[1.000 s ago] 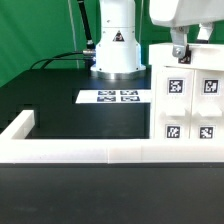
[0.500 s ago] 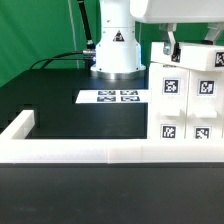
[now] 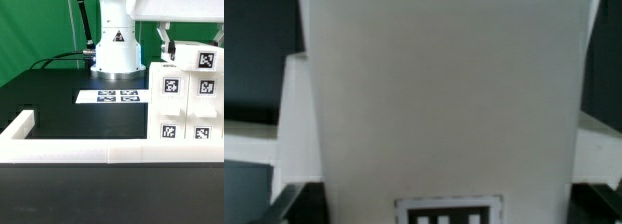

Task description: Assemble cabinet

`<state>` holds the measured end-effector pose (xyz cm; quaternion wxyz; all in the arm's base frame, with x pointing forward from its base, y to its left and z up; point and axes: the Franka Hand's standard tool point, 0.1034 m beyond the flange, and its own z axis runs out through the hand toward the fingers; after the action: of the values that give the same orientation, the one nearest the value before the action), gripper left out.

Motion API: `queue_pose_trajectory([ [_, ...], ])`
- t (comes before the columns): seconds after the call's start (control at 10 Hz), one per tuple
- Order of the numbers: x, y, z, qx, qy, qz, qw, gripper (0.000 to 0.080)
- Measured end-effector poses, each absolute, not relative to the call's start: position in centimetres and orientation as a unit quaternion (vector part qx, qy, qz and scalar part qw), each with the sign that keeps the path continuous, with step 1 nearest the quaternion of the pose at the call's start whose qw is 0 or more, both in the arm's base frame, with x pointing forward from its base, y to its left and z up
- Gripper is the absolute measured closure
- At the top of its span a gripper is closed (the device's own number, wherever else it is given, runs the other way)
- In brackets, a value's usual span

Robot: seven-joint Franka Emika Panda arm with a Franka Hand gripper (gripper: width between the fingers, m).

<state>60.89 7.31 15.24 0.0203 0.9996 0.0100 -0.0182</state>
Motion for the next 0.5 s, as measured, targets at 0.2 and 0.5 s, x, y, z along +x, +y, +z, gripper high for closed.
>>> queue_pose_trajectory([
  [0.2, 61.23, 7.6, 15.32, 0.999, -0.036, -0.007, 0.022, 0.0239],
  [0.5, 61.83, 7.48, 15.29, 0.995, -0.093, 0.015, 0.02, 0.0239],
])
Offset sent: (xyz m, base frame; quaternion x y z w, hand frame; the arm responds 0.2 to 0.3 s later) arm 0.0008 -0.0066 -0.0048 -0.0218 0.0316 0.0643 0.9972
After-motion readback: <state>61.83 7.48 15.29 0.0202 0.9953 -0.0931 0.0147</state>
